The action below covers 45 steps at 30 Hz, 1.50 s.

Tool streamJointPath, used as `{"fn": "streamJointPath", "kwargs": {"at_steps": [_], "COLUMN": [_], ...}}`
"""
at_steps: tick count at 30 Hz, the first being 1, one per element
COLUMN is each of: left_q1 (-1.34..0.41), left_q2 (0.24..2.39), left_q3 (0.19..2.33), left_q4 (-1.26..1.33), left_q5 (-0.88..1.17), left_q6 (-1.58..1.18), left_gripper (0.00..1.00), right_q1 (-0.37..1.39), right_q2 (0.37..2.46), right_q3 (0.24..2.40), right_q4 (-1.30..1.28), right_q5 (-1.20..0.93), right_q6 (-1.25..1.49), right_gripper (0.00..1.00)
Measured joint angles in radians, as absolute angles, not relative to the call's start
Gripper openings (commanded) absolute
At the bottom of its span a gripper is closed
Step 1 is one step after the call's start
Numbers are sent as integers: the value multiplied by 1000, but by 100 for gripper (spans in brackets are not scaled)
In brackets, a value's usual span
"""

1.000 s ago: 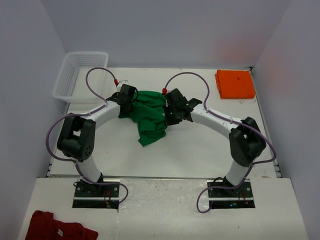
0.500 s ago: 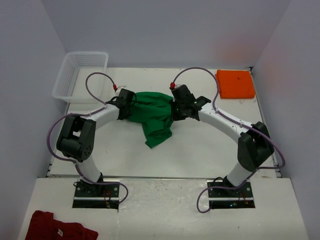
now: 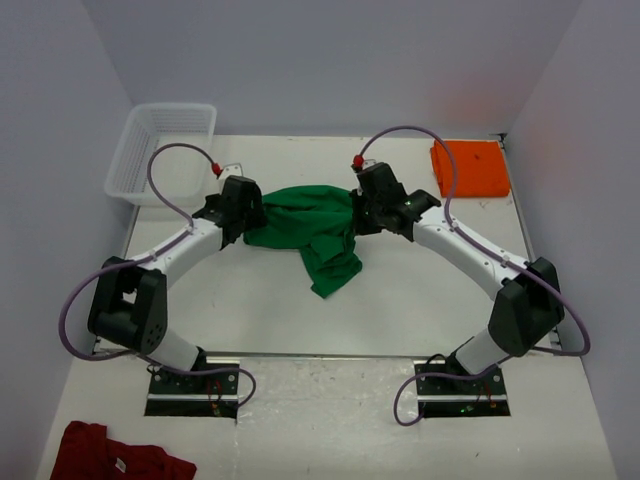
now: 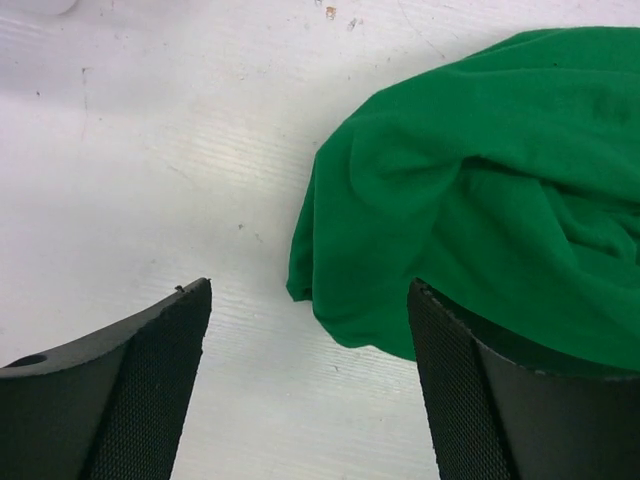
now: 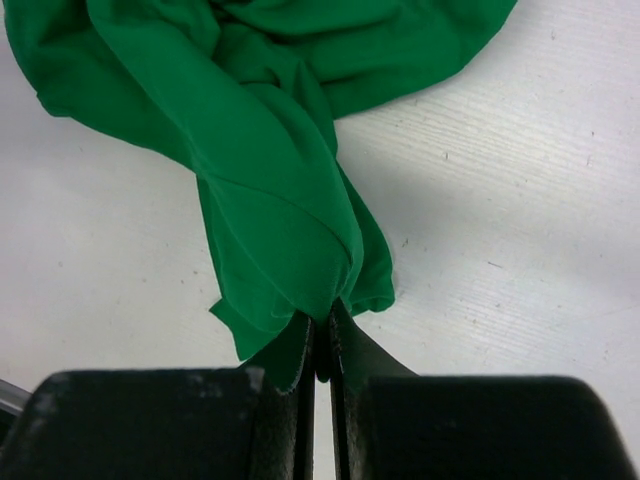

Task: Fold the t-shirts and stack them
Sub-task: Flatten out the tshirt

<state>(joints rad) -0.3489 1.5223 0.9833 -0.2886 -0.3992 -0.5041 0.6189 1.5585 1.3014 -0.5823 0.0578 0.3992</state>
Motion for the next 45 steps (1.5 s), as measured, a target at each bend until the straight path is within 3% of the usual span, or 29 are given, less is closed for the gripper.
{"fn": "streamJointPath", "kwargs": {"at_steps": [9,12,14,15,24,35,45], "left_q1": [-342,-341,-340,-340,-340,-356,-362], "left_q2": [1656,1703,1734,1748,1699,1188,883], "left_q3": [1006,1026,1051,1065,1073,1146,1258], "left_q4": [-234,-224,-220,-218,-221,-343,-443], "left_q5": [-346,-339,-334,-332,-345,-363,-239], "left_q6": [-501,-491,-490,-487,-475,-434,-342], "left_gripper": [61,46,8,0,0,0,0], "right_q1": [619,619,619,619,611,601,602], "right_q2": [1539,1528,1519,1515,1483,1360,1213], "right_q3": [1301,1301,1301,1301,1299,1413,1603], "right_q4": [-590,-594,-596,-597,-632,-760,-823], "right_q5": [58,58,58,58,120,290,316], "right_q6": [398,398,398,398,398,344,241], "right_gripper": [0,0,0,0,0,0,0]}}
